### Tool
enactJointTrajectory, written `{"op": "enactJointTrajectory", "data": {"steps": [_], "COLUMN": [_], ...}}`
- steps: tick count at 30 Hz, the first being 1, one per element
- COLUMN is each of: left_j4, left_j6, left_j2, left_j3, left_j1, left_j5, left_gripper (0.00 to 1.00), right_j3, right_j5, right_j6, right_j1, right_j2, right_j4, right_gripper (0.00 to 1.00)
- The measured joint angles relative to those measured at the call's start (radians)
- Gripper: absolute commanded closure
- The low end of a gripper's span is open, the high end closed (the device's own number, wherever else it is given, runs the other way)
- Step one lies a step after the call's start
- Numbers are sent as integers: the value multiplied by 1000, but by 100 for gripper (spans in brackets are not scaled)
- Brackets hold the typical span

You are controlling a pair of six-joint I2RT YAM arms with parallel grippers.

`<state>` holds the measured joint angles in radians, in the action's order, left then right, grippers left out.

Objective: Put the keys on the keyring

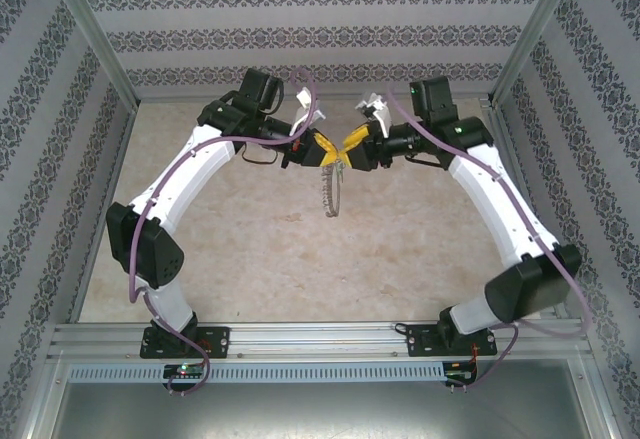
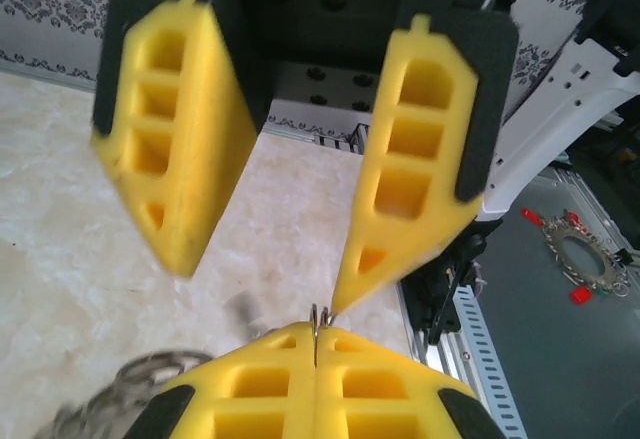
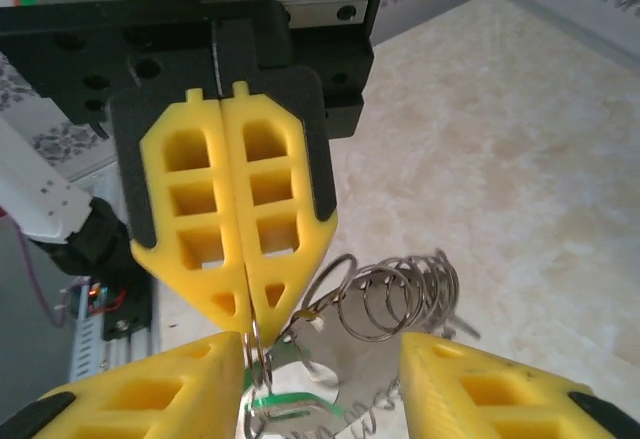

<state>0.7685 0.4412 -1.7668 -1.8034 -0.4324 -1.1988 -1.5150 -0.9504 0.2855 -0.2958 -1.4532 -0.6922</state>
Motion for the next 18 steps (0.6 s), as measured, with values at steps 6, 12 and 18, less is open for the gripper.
{"op": "enactJointTrajectory", "data": {"steps": [6,12,18], "left_j4": [-124,-255,-360], "left_j6": [-82,-169,-241], "left_j2": [38,87,125], "left_j3": [98,172,209], "left_j1": [0,0,0], "left_j5": [27,64,82], "left_gripper": [100,100,100], "right_j3": [284,554,645], "right_j5": [68,149,220], "right_j6": [-217,-384,-442], "right_j1": [15,-8,-70], "right_j2": [215,304,319], "right_j4": [342,621,753], "right_gripper": [53,53,53]}}
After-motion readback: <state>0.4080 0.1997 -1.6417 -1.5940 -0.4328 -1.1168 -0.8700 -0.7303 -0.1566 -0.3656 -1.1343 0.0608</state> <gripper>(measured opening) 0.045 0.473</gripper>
